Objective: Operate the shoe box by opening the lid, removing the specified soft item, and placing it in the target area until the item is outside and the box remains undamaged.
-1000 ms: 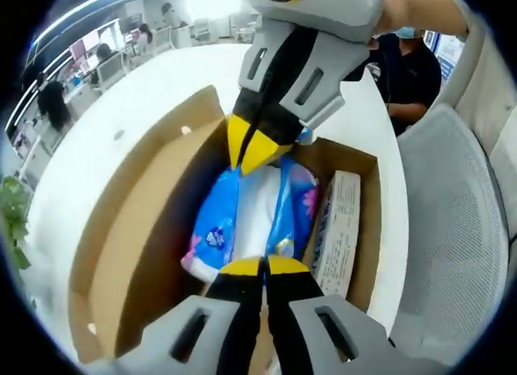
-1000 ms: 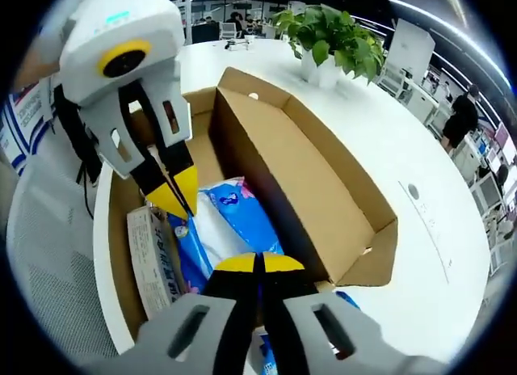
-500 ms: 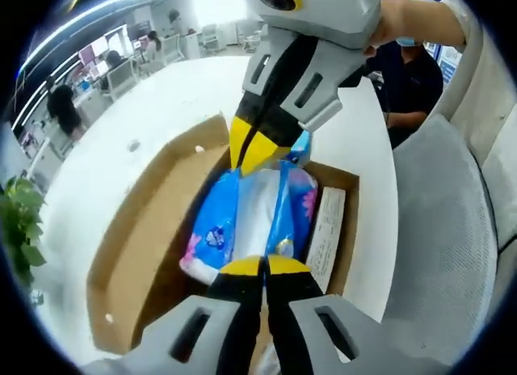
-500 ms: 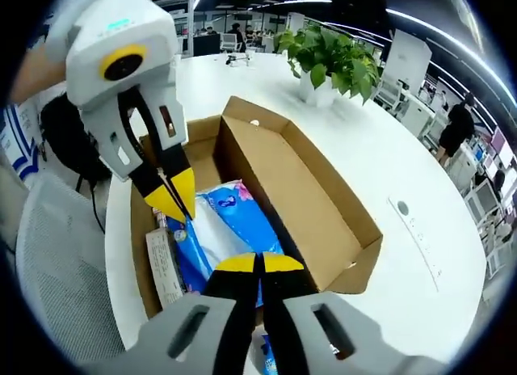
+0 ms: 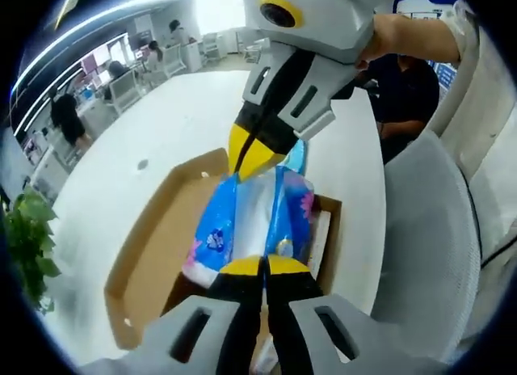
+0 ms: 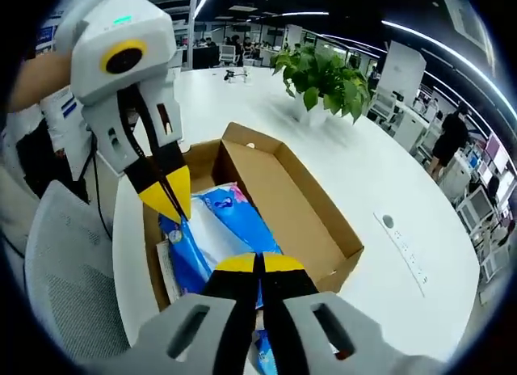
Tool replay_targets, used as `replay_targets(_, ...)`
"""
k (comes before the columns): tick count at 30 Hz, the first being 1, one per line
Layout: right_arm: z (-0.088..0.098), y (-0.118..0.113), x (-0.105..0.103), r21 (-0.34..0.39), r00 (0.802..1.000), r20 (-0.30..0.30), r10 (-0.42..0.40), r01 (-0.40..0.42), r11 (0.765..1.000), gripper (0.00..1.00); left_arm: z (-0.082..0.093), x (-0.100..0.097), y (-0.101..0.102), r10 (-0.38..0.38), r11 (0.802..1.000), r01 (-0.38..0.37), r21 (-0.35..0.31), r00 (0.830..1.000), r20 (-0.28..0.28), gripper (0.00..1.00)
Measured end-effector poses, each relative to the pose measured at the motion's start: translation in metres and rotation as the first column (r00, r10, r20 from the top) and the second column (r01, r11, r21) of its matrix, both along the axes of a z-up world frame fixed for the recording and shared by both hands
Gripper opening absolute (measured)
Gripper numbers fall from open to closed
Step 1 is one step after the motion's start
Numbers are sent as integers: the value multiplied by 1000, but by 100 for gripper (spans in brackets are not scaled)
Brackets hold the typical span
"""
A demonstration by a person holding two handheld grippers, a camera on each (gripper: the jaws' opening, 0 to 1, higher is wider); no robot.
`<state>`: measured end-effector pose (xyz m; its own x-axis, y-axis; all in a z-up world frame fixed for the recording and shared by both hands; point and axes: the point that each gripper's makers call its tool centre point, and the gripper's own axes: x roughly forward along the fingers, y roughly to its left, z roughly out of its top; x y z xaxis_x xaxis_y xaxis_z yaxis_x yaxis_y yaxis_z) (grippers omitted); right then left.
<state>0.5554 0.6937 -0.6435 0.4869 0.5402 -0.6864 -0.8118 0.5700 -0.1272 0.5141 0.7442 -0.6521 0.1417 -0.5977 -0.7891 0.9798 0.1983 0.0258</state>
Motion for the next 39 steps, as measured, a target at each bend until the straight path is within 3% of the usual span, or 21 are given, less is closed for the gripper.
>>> replay_targets(12,15,-41,-10,-7,999,32,-33,33,999,0,21,-3,-41,-23,1000,23,-13,1000,16,0)
replay_targets(27,11,-97,-28,-36,996,29,-80,81,996,0,19,-22,-101,-110,994,110,-27,994,4,0)
replay_targets(39,11,-132,-36,-35,993,31,-112,113,993,0,20,-29,-138,-132,989,132,-70,991,9,0)
